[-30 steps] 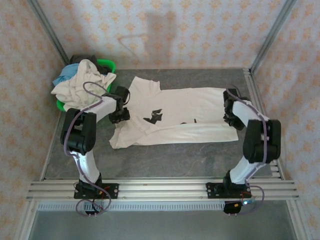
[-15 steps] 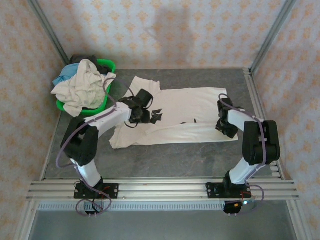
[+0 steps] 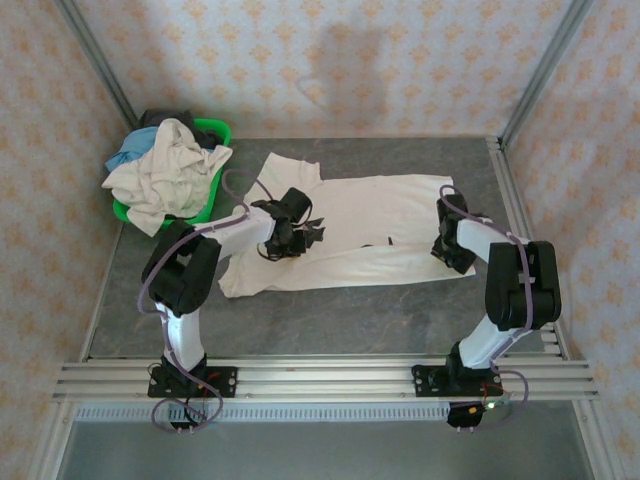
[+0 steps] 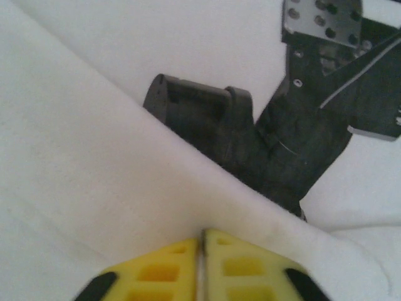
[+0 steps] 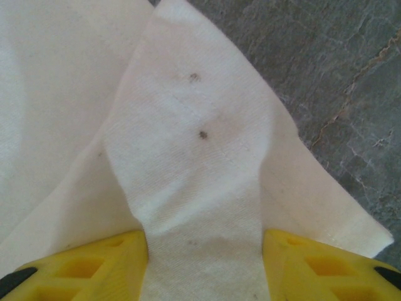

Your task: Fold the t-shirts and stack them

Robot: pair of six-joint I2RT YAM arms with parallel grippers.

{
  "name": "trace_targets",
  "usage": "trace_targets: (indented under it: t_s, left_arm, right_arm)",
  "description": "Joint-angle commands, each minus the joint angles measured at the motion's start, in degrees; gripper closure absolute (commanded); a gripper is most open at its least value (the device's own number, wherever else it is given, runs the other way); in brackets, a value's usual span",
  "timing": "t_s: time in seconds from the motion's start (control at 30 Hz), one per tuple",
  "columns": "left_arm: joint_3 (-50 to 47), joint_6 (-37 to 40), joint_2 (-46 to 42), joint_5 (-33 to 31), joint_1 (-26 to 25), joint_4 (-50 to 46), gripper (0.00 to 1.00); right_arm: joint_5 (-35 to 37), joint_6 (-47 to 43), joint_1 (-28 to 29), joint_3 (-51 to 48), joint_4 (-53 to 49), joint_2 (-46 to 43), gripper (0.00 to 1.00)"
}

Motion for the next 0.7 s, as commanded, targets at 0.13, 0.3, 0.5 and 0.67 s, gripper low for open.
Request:
trace_targets:
  t_s: [0.13, 0.3, 0.5, 0.67]
  left_arm:
    - [2.2, 0.1, -0.4, -0.1, 0.2, -0.4, 1.0]
    - [-1.3, -1.6, -5.6, -3.5, 0.1, -1.9, 0.68]
    - [-7.9, -5.3, -9.7, -1.0, -1.3, 3.6, 0.51]
    - [-8.5, -6.2, -6.9, 1.5, -1.9, 6.1, 0.52]
  right_arm:
    - [0.4, -0.4, -0.4, -0.9, -0.1, -1.5, 0.47]
    - [-0.1, -0.5, -0.5, -1.3, 0.3, -2.0, 0.47]
    - [-0.8, -0.7, -0.5, -1.5, 0.7, -2.1, 0.47]
    - [-1.0, -0.9, -0.4, -1.9, 0.8, -3.1, 0.47]
